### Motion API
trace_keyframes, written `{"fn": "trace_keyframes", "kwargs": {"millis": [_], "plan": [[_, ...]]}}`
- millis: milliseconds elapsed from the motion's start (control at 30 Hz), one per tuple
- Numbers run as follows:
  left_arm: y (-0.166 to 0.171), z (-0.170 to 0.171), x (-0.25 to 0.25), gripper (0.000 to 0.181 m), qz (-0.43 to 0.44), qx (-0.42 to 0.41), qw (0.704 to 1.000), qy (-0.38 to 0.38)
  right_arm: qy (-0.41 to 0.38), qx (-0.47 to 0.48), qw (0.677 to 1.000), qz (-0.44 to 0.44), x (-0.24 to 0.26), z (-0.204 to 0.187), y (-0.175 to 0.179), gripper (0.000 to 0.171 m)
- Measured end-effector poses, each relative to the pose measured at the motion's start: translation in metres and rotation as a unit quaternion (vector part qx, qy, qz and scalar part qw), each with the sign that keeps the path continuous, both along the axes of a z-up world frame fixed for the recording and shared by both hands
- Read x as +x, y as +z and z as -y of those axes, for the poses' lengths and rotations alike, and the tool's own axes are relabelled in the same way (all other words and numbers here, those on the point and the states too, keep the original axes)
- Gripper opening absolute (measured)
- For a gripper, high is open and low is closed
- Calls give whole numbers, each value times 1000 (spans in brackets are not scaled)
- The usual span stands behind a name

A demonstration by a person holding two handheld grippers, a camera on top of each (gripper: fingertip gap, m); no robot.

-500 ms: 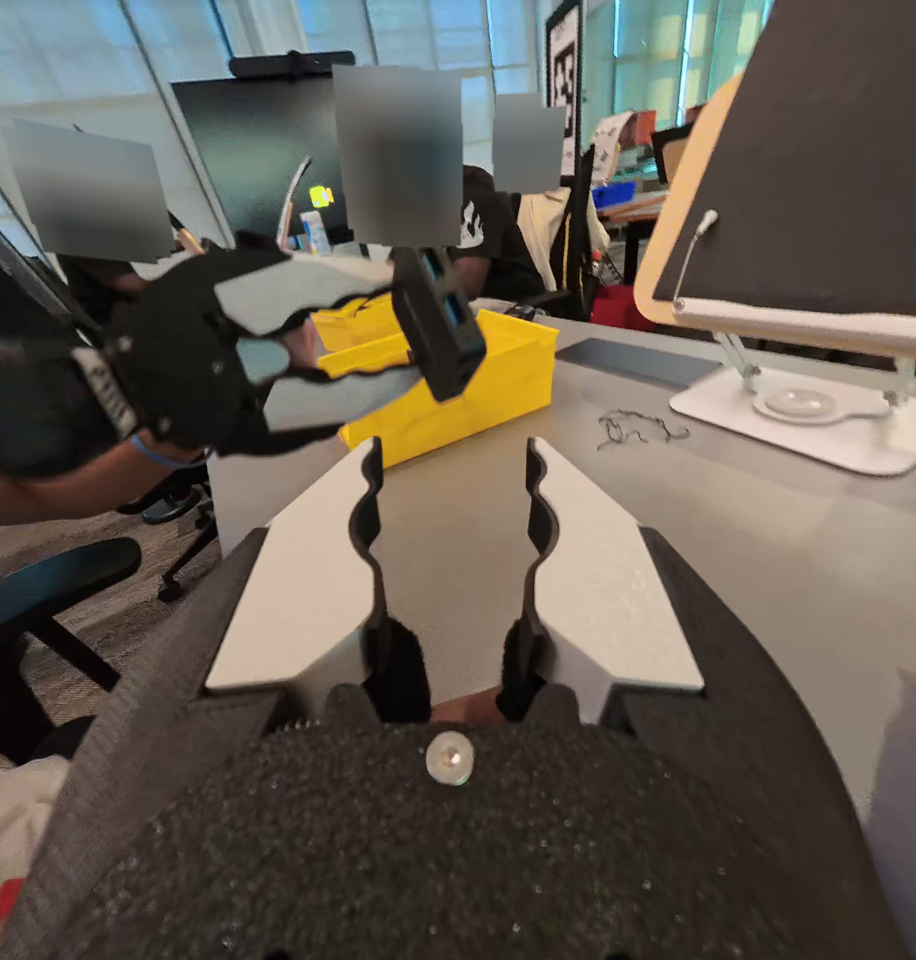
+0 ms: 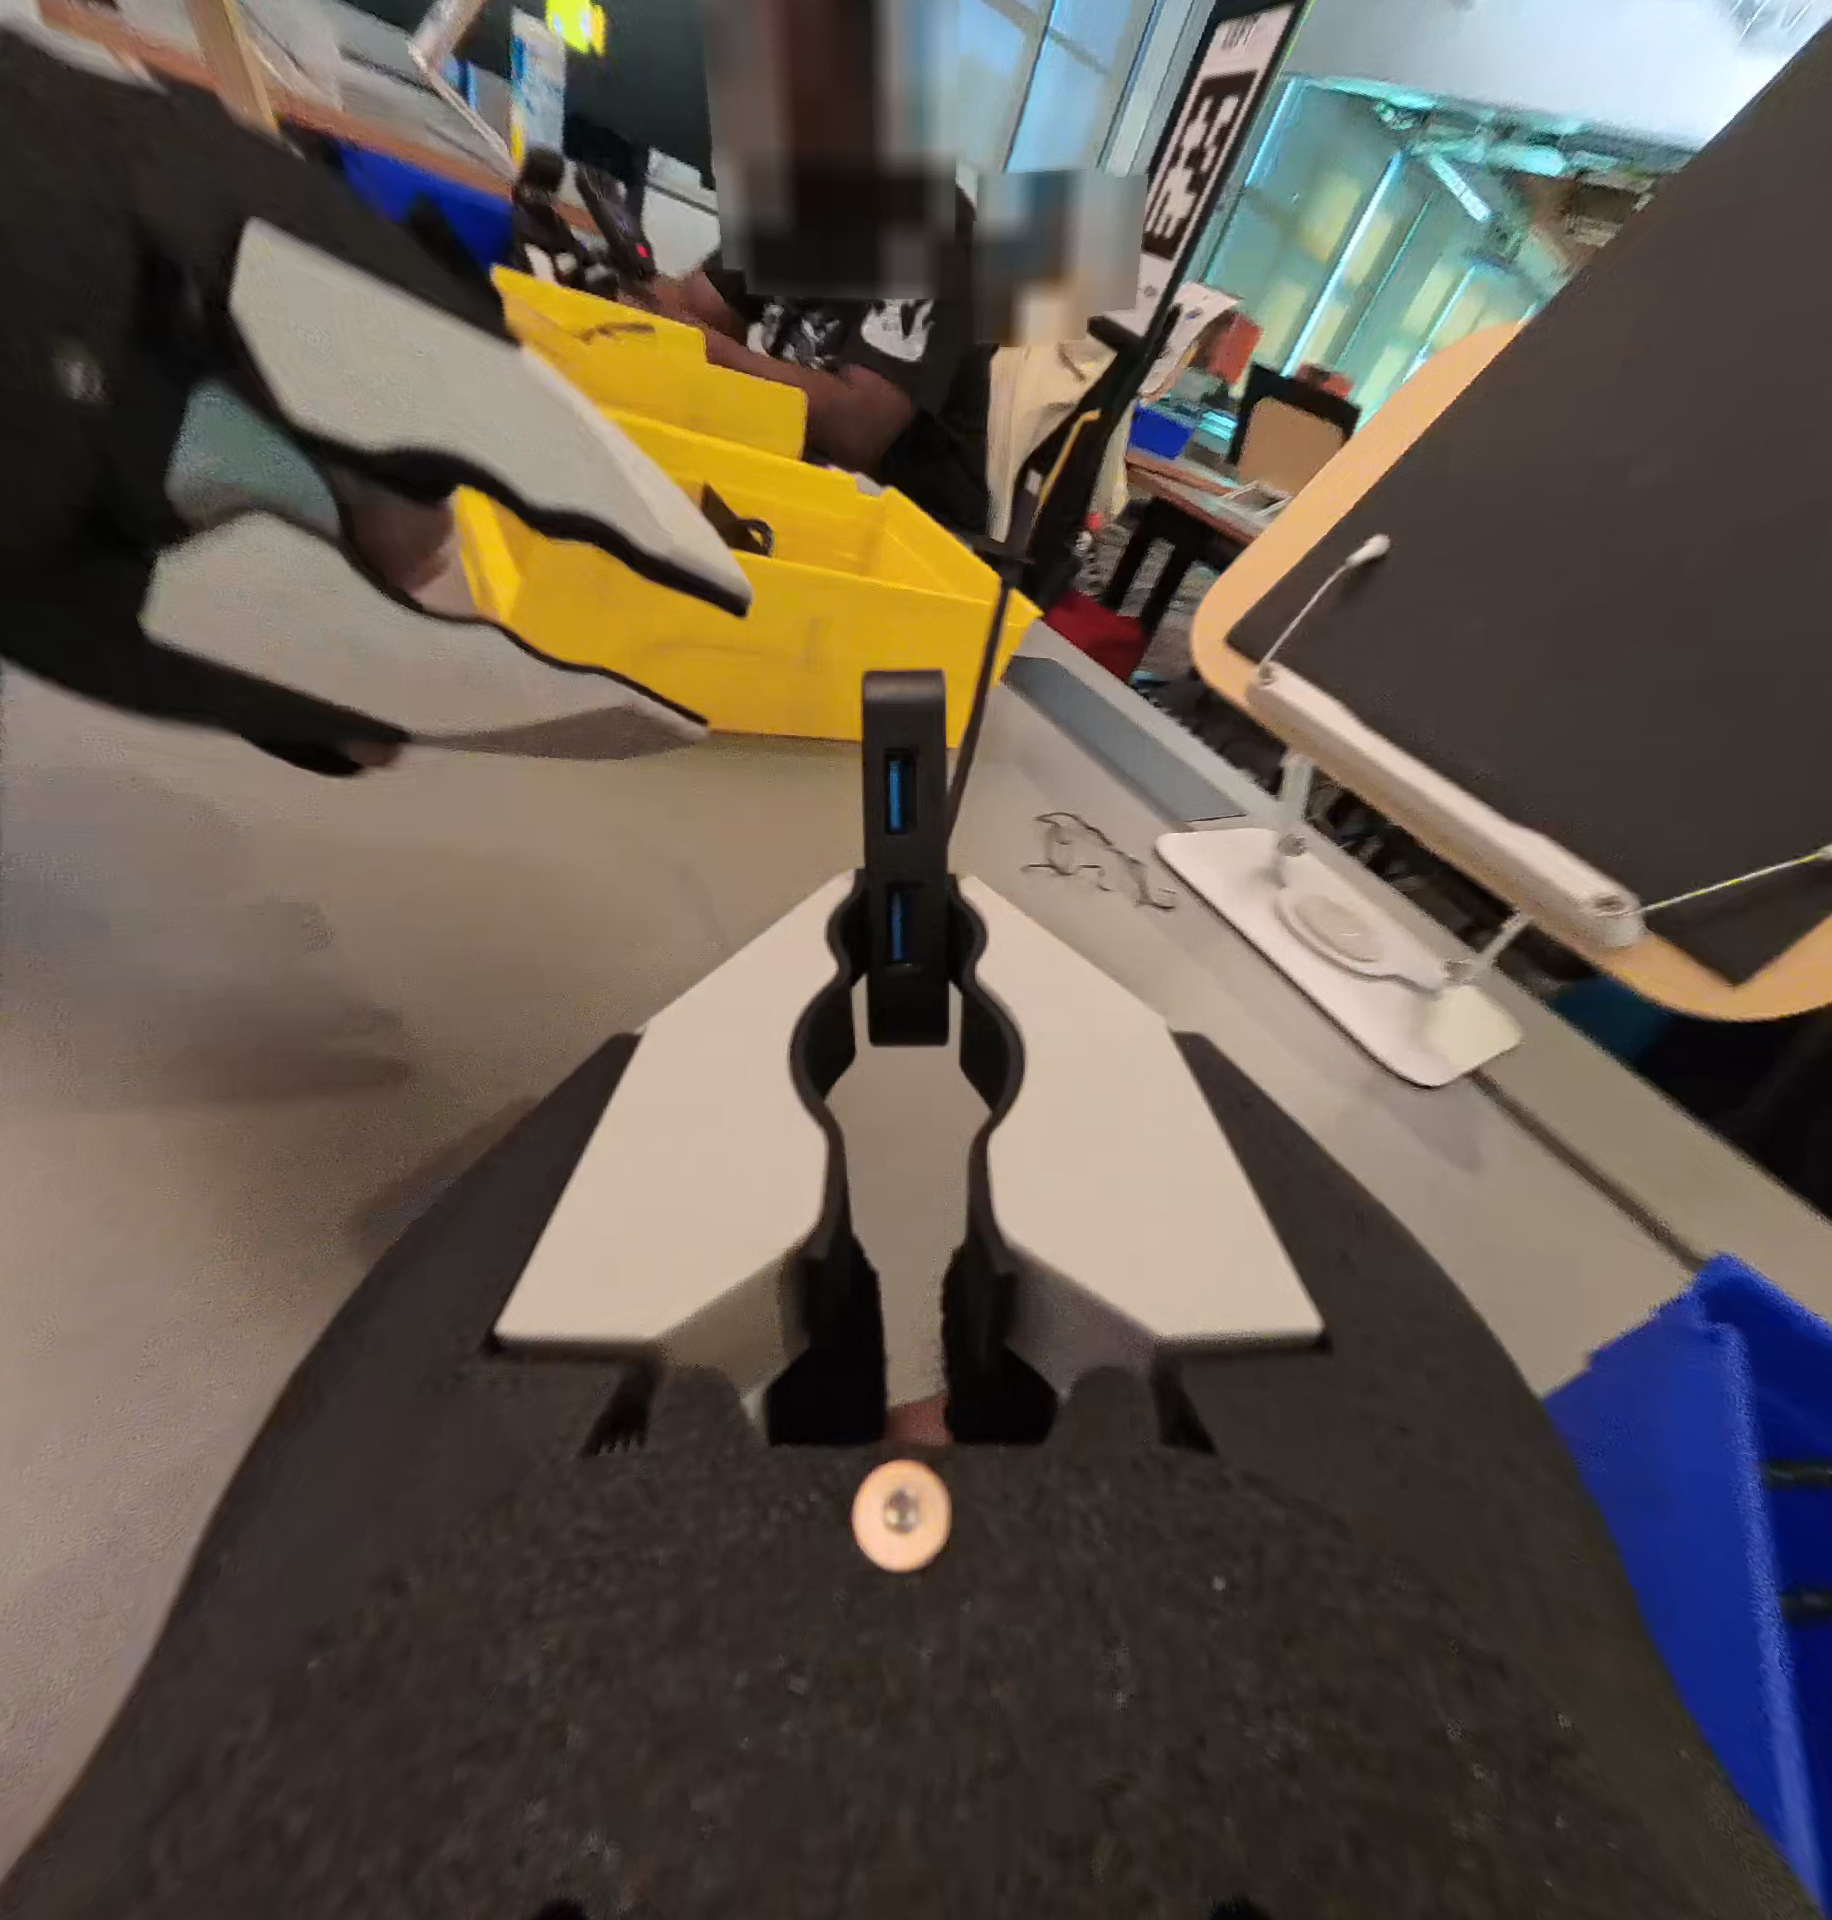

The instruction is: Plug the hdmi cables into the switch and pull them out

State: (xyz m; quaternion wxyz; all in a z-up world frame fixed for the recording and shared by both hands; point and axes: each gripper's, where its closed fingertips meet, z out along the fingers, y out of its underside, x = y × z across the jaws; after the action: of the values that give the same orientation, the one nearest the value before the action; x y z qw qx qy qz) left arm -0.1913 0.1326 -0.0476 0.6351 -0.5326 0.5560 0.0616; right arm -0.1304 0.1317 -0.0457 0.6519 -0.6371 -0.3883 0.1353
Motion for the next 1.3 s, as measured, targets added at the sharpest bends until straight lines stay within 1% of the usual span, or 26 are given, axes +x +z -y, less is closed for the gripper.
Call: {"fn": "trace_keyframes", "kwargs": {"millis": [33,67,100,133,167,233,300,333,367,400,433,467,500,533,567,633,700,767,833,867,900,1000,1133,1233,1300], "plan": [[-12,1,-1,33,34,-100,994,-5,-2,19,1000,9,2,1,-1,12],[-21,4,0,37,86,-209,974,-12,3,36,999,7,1,5,0,12],[-28,10,3,41,149,-322,934,-34,9,50,999,-2,-1,9,1,12],[-30,16,6,46,210,-427,877,-60,9,66,998,-10,-2,12,4,12],[-27,19,7,51,267,-511,813,-85,6,82,996,-13,-3,13,5,12],[-18,14,4,52,368,-621,681,-121,4,113,993,-15,-6,20,8,12],[1,6,-2,51,457,-697,526,-169,1,149,988,-29,-11,29,18,12],[10,3,-5,51,485,-711,470,-196,-10,169,985,-37,-12,31,24,12],[14,3,-6,51,493,-713,453,-207,-17,180,983,-41,-15,33,28,12],[13,7,-2,53,481,-713,464,-213,-10,184,982,-44,-21,36,30,12],[15,14,2,61,466,-713,473,-226,-1,187,981,-46,-27,39,30,12],[20,21,4,65,460,-713,468,-246,8,189,981,-42,-34,41,29,12],[28,27,4,66,463,-714,451,-270,21,187,982,-32,-40,43,24,12],[33,30,4,72,464,-719,433,-284,28,183,983,-16,-45,43,18,12],[32,31,4,70,459,-727,426,-283,24,189,982,-8,-46,43,15,12],[21,29,5,46,450,-732,436,-266,36,182,983,-13,-48,45,15,12],[17,27,4,44,459,-729,434,-263,43,169,985,-10,-48,44,12,12],[10,21,5,42,466,-722,449,-244,31,146,989,10,-47,37,1,12],[3,17,5,41,466,-708,477,-232,19,111,993,35,-46,31,-9,14],[1,17,6,41,462,-702,491,-230,14,97,994,42,-46,29,-12,17],[-1,18,7,41,460,-700,495,-232,8,95,995,39,-46,27,-10,23],[-6,18,9,41,463,-703,487,-232,7,98,994,43,-51,28,-8,22],[-10,17,12,41,459,-683,518,-233,2,103,993,55,-55,26,-12,14],[-8,15,11,41,463,-670,531,-236,-14,119,990,69,-54,23,-11,12],[-9,13,10,40,461,-657,552,-227,-16,134,987,81,-53,20,-12,12]]}}
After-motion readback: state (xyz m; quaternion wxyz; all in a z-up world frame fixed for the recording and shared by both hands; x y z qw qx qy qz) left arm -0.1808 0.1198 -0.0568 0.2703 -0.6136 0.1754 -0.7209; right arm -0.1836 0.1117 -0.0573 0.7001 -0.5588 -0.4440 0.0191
